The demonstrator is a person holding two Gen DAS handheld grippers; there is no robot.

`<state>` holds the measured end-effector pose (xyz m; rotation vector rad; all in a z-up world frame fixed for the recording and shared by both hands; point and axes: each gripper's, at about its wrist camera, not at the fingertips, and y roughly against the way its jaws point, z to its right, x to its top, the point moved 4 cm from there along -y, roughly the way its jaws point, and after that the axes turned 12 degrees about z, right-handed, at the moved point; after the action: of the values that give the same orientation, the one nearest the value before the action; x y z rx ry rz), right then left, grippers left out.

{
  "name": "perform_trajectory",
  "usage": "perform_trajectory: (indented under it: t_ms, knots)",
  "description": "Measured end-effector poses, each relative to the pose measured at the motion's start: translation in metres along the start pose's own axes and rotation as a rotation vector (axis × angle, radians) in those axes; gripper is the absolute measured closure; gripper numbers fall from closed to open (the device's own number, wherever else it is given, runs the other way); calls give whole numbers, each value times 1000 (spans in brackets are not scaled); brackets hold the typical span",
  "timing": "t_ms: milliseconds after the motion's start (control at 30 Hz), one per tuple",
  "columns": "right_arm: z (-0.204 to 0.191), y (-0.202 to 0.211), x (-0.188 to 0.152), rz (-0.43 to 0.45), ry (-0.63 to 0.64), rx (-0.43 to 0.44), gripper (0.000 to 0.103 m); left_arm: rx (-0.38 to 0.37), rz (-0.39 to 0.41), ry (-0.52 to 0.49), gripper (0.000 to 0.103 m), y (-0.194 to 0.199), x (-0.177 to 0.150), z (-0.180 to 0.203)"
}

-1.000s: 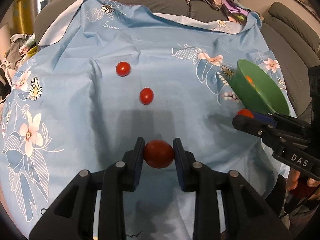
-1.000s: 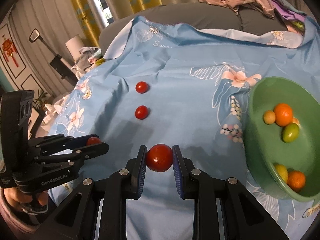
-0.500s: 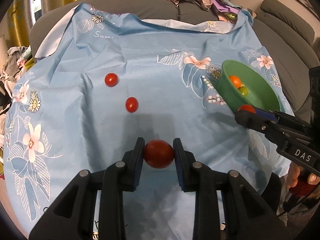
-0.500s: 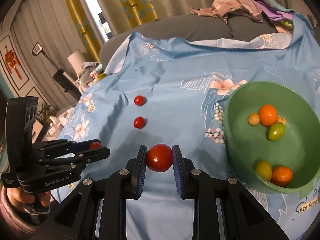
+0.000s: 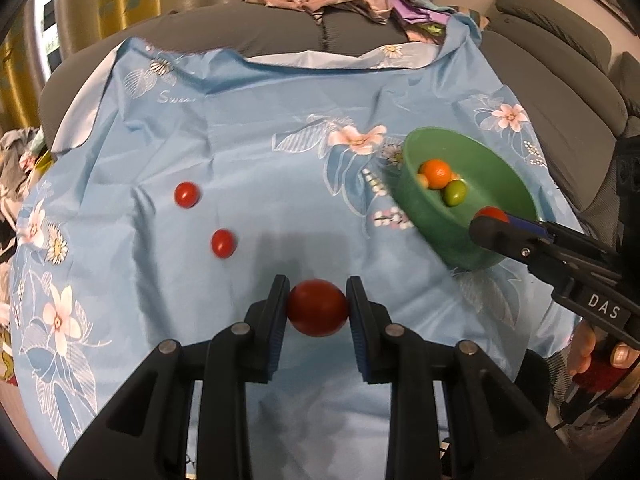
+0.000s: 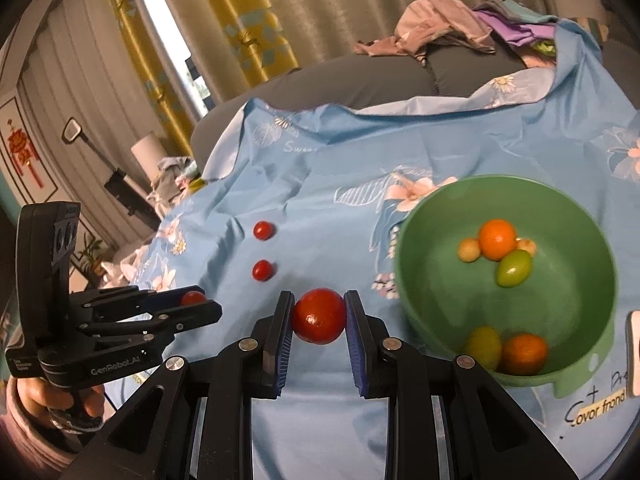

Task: Organize fruits
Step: 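Carry both red cherry tomatoes into the green bowl and open both tools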

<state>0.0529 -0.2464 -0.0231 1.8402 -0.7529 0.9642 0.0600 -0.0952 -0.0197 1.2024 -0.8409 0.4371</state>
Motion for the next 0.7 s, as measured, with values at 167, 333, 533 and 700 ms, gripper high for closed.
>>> perform_trajectory:
  t_ms: [167, 333, 533, 700]
  knots:
    - [14, 9, 5, 25, -15, -19, 76, -34, 4, -31, 74, -5, 9, 20]
    - [28, 17, 9, 48, -30, -36, 76, -63, 8, -61, 74, -11, 19, 40]
    - [46, 21, 10, 62, -58, -57, 76, -105, 3, -101, 74, -17, 28, 61]
    - [62, 24, 11, 76, -85, -82, 76, -130, 2, -133, 74, -24, 36, 77]
